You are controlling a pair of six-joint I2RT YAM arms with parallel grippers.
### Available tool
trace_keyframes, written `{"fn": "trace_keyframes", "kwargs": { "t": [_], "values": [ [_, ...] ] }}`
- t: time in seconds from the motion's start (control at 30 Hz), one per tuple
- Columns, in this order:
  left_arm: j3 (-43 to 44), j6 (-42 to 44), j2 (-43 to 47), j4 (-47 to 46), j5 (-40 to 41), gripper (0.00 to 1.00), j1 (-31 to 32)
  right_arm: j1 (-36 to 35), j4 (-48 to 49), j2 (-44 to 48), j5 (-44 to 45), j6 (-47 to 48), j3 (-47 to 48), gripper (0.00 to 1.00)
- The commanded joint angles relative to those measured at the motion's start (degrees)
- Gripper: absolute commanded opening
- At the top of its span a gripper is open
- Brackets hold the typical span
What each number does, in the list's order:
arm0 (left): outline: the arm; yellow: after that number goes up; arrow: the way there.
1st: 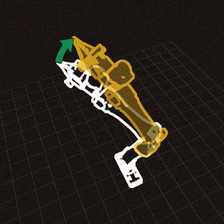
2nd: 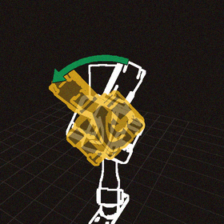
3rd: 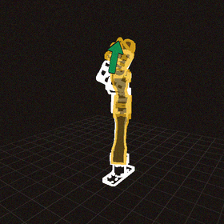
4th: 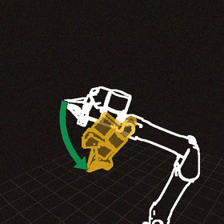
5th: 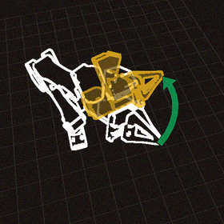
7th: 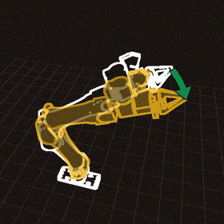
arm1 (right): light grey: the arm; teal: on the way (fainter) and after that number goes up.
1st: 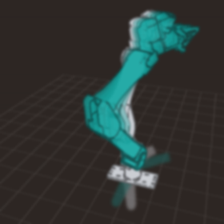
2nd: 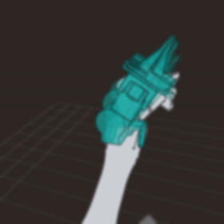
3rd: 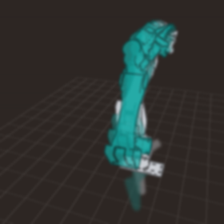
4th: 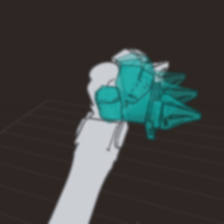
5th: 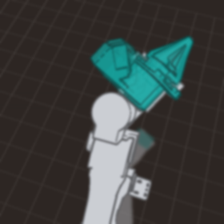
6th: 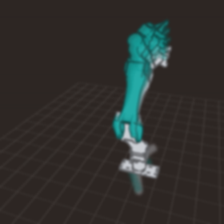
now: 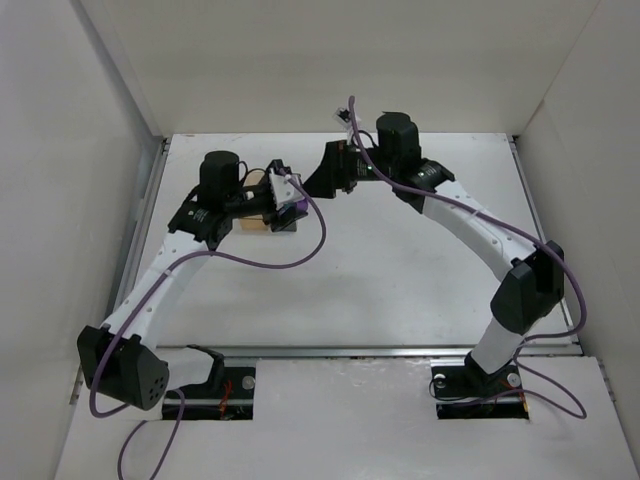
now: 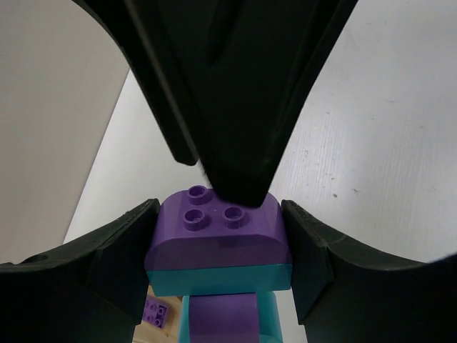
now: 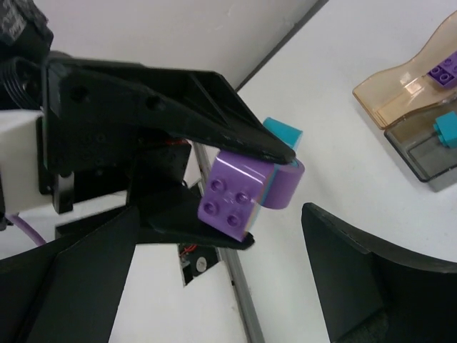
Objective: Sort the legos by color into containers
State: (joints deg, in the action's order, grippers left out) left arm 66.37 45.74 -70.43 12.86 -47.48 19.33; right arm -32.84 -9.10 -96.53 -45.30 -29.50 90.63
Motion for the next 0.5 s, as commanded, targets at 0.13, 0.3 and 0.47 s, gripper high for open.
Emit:
{"fn": "trace_keyframes", "kwargs": {
  "t": [0.13, 0.3, 0.47],
  "values": [
    [0.9, -1.6, -0.1, -2.6, 5.5, 0.00, 1.8, -3.9, -7.2, -6.2, 3.8, 0.8, 10.7, 0.91],
    [2.1, -3.3, -0.8, -2.6, 7.4, 0.00, 1.8, -4.4, -9.8, -6.9, 7.9, 0.8, 11.3, 0.88],
    [1.0, -5.6, -0.8, -3.8, 9.2, 0.00, 1.8, -4.4, -10.5, -6.9, 8.5, 0.8, 11.3, 0.78]
  ]
}}
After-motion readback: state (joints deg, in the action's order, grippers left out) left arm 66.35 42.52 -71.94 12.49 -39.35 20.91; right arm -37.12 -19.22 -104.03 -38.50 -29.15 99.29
